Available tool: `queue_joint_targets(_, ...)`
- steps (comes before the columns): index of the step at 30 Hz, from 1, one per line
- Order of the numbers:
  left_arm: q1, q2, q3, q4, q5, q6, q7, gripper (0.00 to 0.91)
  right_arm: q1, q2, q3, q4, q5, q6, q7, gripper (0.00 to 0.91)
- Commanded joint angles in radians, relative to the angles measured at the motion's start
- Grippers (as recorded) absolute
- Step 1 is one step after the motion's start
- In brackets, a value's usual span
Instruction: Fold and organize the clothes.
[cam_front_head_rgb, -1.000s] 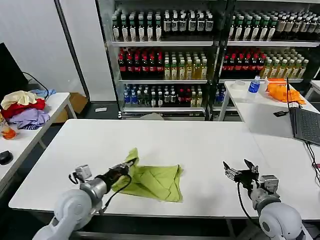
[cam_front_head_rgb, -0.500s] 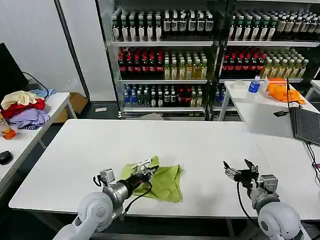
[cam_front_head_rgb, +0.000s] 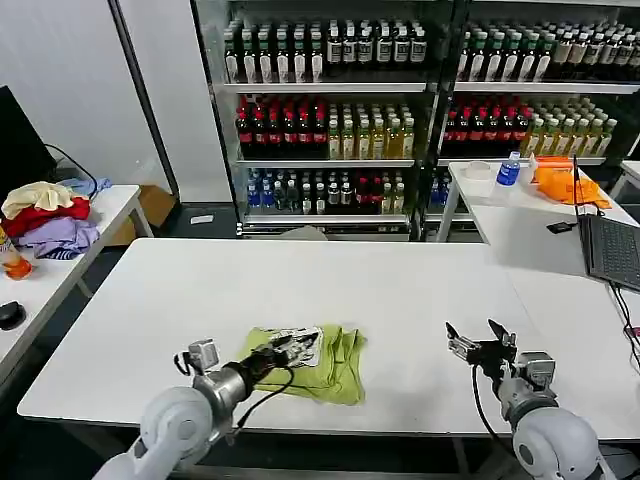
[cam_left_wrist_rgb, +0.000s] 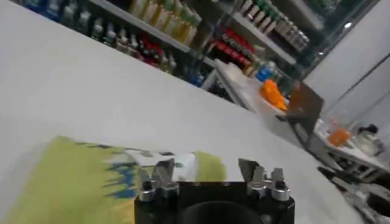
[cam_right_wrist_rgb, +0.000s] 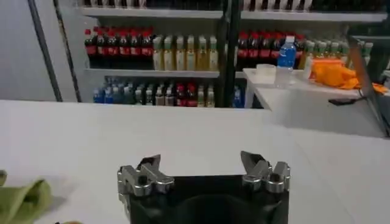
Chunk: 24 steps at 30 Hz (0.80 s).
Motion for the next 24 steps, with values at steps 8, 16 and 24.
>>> queue_joint_targets(8, 0.021, 0.055, -0.099, 0.201, 0.043, 0.022, 0.025, 0.907, 0.013, 0.011, 0.006, 0.001, -0.005, 0.0, 0.001, 0.907)
queue_joint_targets(16, 0.005, 0.019, -0.075, 0.237, -0.024, 0.024, 0.055, 0.907, -0.004, 0.004, 0.025, 0.009, -0.004, -0.002, 0.001, 0.907)
queue_joint_targets(24, 0.014, 0.006, -0.085, 0.22, -0.13, 0.023, 0.098, 0.907, -0.01, 0.0, 0.034, 0.013, -0.003, -0.003, 0.002, 0.907)
